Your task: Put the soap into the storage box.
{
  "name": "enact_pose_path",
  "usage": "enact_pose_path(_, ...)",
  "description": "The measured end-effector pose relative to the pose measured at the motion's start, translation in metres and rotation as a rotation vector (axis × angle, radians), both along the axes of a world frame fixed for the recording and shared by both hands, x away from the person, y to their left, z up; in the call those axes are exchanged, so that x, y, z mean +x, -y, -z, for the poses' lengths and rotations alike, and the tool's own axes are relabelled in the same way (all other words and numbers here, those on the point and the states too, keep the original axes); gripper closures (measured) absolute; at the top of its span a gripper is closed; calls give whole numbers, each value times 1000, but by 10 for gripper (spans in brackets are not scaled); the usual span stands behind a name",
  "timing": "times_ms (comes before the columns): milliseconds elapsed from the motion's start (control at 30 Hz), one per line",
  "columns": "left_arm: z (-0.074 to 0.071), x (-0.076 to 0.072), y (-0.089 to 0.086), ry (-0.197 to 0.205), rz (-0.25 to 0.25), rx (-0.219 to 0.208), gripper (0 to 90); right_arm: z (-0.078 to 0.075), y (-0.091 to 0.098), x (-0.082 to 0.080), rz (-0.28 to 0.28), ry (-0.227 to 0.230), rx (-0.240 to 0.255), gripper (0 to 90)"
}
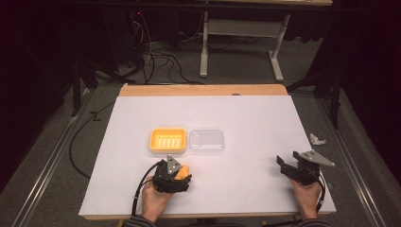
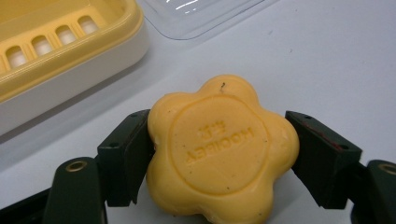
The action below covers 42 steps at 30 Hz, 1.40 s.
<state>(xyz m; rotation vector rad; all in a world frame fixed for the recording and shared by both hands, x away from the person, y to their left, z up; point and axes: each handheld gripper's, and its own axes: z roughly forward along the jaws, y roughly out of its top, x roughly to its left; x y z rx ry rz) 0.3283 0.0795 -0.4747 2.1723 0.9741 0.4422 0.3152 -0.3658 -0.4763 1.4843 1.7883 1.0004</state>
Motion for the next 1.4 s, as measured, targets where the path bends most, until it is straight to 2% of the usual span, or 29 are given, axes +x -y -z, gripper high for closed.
enact_pose_path(367,-4,-1,-3,14,2,3,272,0,0,0,1,0,1,285)
enact_pose_path(533,-10,-1,-4,28,9,2,272,0,0,0,1,1,2,284)
enact_pose_path(800,-20,1,-5,28,27,5,272,0,0,0,0,2,3,283)
enact_pose_path(1300,-40,8,-11,33,38,-42,273,0,1,-1,1,4,10,283)
enact_pose_path(1400,-44,10,-13,38,35,-40,273,0,1,-1,3,3,12,283)
